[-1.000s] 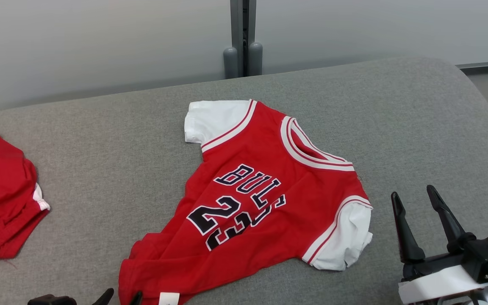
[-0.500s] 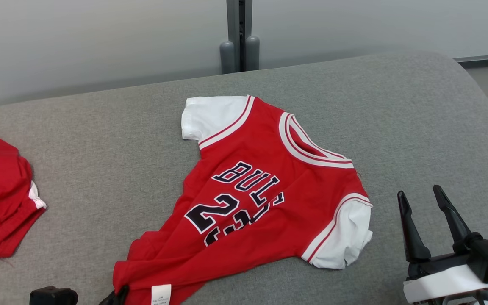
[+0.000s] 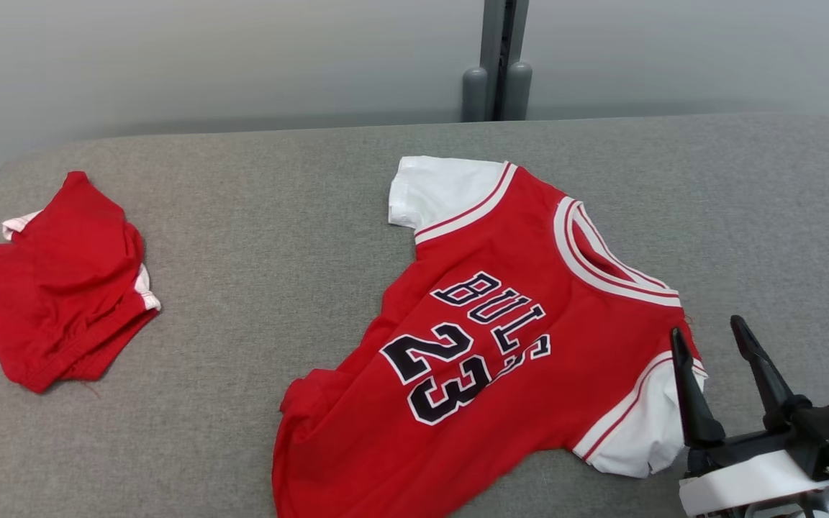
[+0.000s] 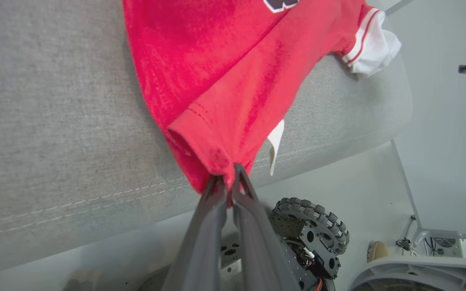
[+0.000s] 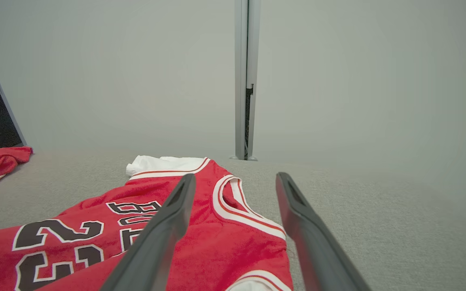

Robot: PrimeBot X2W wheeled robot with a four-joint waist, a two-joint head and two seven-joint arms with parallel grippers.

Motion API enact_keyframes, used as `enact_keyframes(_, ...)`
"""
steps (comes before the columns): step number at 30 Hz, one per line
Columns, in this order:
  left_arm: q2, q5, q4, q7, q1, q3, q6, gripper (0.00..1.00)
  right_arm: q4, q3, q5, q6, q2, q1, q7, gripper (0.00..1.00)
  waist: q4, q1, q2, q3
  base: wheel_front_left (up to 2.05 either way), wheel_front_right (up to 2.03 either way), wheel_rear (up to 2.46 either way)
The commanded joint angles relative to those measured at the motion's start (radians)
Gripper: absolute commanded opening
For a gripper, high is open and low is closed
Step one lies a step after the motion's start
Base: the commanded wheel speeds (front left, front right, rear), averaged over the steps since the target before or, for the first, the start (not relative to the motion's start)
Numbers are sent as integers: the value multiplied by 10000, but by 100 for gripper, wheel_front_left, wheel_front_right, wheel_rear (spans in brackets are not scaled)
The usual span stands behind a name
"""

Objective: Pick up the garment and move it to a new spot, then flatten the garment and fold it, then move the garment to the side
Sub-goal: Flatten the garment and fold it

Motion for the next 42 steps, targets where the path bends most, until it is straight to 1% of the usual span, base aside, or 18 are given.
enact_keyframes(1, -17, -28, 330, 9, -158, -21, -140, 0, 53, 47, -28, 1, -51, -63, -49, 100, 123, 0, 0, 62, 0, 0, 0)
enact_keyframes(2, -138, -56, 712, -93, -328, -24, -254, 0, 86, 95, -50, 1, -54, -111, -49, 100, 146, 0, 0, 72, 0, 0, 0)
enact_keyframes(3, -362, -102, 1061, -277, -450, 43, -340, 9, 105, 118, -58, 1, -61, -145, -49, 100, 158, 0, 0, 80, 0, 0, 0)
enact_keyframes(4, -586, -197, 1352, -421, -500, 25, -466, 74, 119, 144, -54, 1, -66, -182, -49, 100, 155, 0, 0, 77, 0, 0, 0)
enact_keyframes(5, -683, -195, 1642, -508, -539, 5, -571, 100, 125, 182, -68, 1, -63, -208, -49, 100, 126, 0, 0, 68, 0, 0, 0)
enact_keyframes(7, -669, -25, 1963, -749, -607, 44, -669, 100, 117, 179, -118, 1, -61, -233, -49, 100, 36, 0, 0, 51, 0, 0, 0)
enact_keyframes(10, -359, 246, 1901, -1182, -551, 400, -505, 100, 53, 60, -168, 1, -58, -212, -49, 100, -116, 0, 0, 32, 0, 0, 0)
enact_keyframes(15, 529, 813, 992, -1818, -656, 1220, -73, 100, 25, 15, -156, 1, -54, -94, -49, 100, -478, 0, 0, -14, 0, 0, 0)
enact_keyframes(18, 847, 924, 180, -1400, -1105, 1402, 229, 100, 7, 155, -3, 1, -55, -274, -49, 100, -958, 0, 0, 66, 0, 0, 0)
enact_keyframes(22, 775, 1027, 233, -697, -1750, 1239, 563, 100, -28, 321, 139, 1, -60, -443, -49, 100, -1555, 0, 0, 282, 0, 0, 0)
enact_keyframes(26, 723, 1033, 635, -166, -2030, 975, 644, 100, -62, 356, 232, 1, -52, -514, -49, 100, -2035, 0, 0, 489, 0, 0, 0)
enact_keyframes(27, 677, 884, 978, 177, -2188, 800, 510, 100, -102, 268, 284, 1, -54, -531, -49, 100, -2292, 0, 0, 619, 0, 0, 0)
enact_keyframes(31, 664, 895, 1693, 358, -2483, 765, 484, 100, -132, 225, 355, 1, -51, -512, -49, 100, -2626, 0, 0, 796, 0, 0, 0)
enact_keyframes(32, 580, 898, 1939, 228, -2621, 878, 513, 33, -144, 223, 383, 1, -49, -508, -49, 100, -2715, 0, 0, 845, 0, 0, 0)
enact_keyframes(33, 534, 912, 2199, 142, -2740, 948, 552, 0, -141, 228, 384, 1, -51, -513, -49, 100, -2807, 0, 0, 883, 0, 0, 0)
enact_keyframes(35, 399, 708, 2470, 166, -2858, 859, 152, 0, -127, 206, 455, 1, -49, -525, -49, 100, -2937, 0, 0, 932, 0, 0, 0)
enact_keyframes(37, 348, 565, 2762, 27, -3147, 1035, -27, 0, -128, 205, 477, 1, -49, -554, -49, 100, -3021, 0, 0, 965, 0, 0, 0)
enact_keyframes(42, 231, 790, 3643, -911, -3998, 1820, 414, 0, -132, 208, 540, 1, -51, -604, -49, 100, -3125, 0, 0, 1005, 0, 0, 0)
